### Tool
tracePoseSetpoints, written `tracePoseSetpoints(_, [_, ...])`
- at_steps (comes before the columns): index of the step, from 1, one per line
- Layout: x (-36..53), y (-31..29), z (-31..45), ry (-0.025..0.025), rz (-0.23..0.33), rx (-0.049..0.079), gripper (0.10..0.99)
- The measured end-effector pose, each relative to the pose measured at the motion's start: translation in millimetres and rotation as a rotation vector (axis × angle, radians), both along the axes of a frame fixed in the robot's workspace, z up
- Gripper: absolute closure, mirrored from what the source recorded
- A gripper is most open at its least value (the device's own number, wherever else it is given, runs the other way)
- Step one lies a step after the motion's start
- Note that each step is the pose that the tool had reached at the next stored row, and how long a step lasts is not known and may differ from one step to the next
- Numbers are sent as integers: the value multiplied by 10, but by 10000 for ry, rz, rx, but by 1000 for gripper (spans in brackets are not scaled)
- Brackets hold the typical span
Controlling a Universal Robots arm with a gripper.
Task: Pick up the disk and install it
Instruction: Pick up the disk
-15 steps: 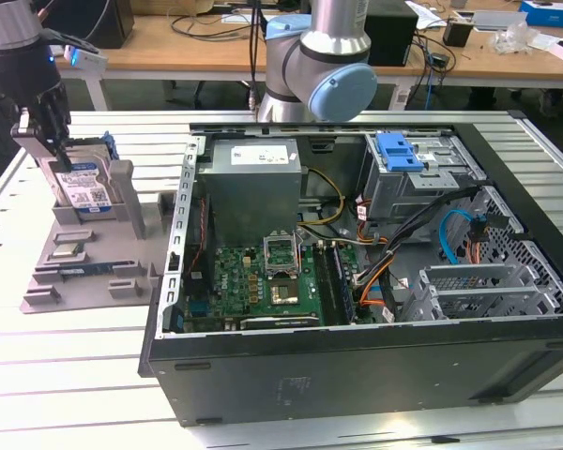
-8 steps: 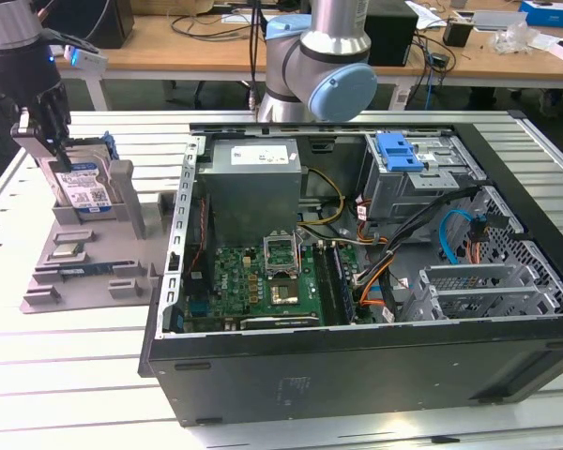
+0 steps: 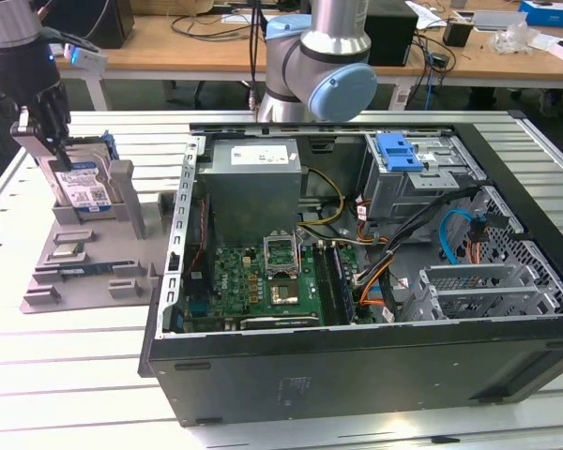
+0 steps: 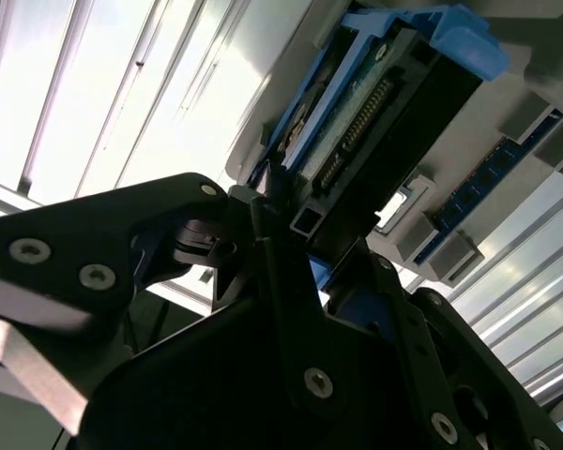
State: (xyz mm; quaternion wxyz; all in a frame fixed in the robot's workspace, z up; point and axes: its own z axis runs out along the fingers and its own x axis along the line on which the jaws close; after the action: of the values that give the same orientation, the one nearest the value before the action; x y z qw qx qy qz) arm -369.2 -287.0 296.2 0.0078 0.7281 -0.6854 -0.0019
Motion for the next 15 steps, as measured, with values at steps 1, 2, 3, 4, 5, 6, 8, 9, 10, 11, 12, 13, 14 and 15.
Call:
tracePoseSetpoints(1, [0, 2, 23, -1, -1, 0, 722])
tracePoseSetpoints(2, [0, 2, 34, 0, 0, 0, 722])
tracePoseSetpoints(3, [0, 3, 47, -1, 0, 0, 722])
tracePoseSetpoints(4, [0, 4, 80, 0, 0, 0, 722])
tracePoseSetpoints(5, [0, 5, 98, -1, 0, 0, 722])
tracePoseSetpoints(6, [0, 5, 109, -1, 1, 0, 722])
tracePoseSetpoints(8, [0, 7, 151, 0, -1, 0, 722])
tracePoseSetpoints(9, [0, 11, 195, 1, -1, 1, 722])
tracePoseSetpoints(10, [0, 12, 232, 0, 0, 0, 722])
tracePoseSetpoints(11, [0, 14, 254, 0, 0, 0, 722])
tracePoseSetpoints(12, [0, 16, 278, 0, -1, 0, 722])
tracePoseSetpoints(13, [0, 17, 304, 0, 0, 1, 722])
tracePoseSetpoints(14, [0, 19, 330, -1, -1, 0, 722])
tracePoseSetpoints(15, [0, 21, 369, 0, -1, 0, 722])
